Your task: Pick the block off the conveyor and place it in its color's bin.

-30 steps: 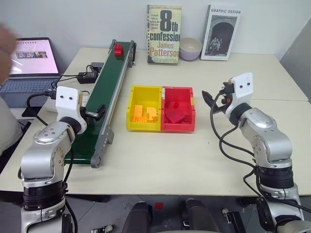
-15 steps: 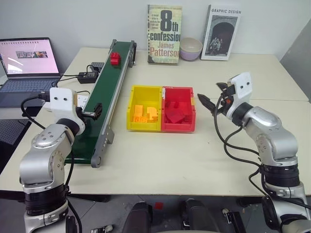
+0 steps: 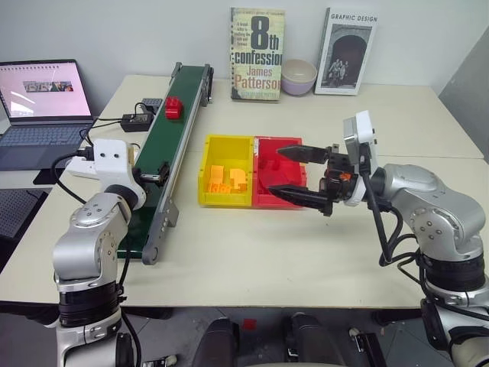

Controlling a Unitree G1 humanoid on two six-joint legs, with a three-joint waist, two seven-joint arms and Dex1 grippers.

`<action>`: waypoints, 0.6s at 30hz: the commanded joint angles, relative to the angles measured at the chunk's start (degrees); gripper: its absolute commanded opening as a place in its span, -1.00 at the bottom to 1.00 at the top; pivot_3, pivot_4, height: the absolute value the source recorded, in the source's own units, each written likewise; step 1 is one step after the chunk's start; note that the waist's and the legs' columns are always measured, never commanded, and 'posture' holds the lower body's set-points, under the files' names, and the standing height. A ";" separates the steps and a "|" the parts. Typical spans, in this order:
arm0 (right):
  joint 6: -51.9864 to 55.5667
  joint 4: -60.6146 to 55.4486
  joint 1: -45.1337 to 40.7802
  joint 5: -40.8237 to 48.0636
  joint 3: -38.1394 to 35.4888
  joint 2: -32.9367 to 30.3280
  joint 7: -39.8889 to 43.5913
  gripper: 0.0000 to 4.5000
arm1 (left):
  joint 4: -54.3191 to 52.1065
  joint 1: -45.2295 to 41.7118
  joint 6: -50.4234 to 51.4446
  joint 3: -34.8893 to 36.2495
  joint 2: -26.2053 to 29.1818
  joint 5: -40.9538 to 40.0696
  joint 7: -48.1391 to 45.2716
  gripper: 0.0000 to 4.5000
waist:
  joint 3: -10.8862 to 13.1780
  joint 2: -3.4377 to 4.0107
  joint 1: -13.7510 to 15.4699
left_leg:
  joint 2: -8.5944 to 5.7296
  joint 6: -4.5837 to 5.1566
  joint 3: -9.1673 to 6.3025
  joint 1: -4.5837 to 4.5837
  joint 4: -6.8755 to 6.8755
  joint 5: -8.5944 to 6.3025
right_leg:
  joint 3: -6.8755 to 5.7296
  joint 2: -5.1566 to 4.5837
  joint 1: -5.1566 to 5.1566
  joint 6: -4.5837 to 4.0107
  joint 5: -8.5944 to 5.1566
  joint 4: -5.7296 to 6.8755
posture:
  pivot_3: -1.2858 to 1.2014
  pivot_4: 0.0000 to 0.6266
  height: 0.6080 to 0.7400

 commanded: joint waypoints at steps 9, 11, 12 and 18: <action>-1.09 -2.71 -0.02 0.64 -0.43 -1.27 0.01 1.00 | 0.93 -1.25 -1.56 -0.15 -0.03 1.07 0.55 0.99 | 0.00 0.00 0.02 | 0.00 0.00 0.00 0.00 0.00 0.00 | 0.00 -0.05 -0.01 0.00 0.00 0.00 | 0.03 -0.52 1.00; -0.99 -2.94 0.18 0.60 -0.39 -1.32 -0.44 1.00 | 1.33 -1.20 -1.54 -0.51 0.06 1.26 0.38 0.99 | 0.00 0.00 0.03 | 0.00 0.00 0.00 0.00 0.00 0.00 | 0.00 -0.04 -0.01 0.00 0.00 0.00 | 0.03 -0.52 1.00; -1.14 -2.75 0.18 -0.06 -0.07 -1.31 -0.86 1.00 | 1.89 -1.45 -1.57 -0.51 0.05 1.30 0.39 0.99 | 0.00 0.00 0.02 | 0.01 0.00 -0.01 -0.01 0.00 0.00 | 0.00 -0.05 -0.01 0.00 0.00 0.00 | 0.03 -0.52 1.00; -1.75 -3.42 1.14 -1.60 0.58 -1.54 -1.88 1.00 | 2.34 -1.53 -1.62 -0.54 0.28 1.36 0.30 0.99 | 0.00 0.00 0.03 | 0.00 0.00 0.00 -0.01 0.00 0.00 | 0.00 -0.05 -0.01 0.00 0.00 0.00 | 0.03 -0.52 1.00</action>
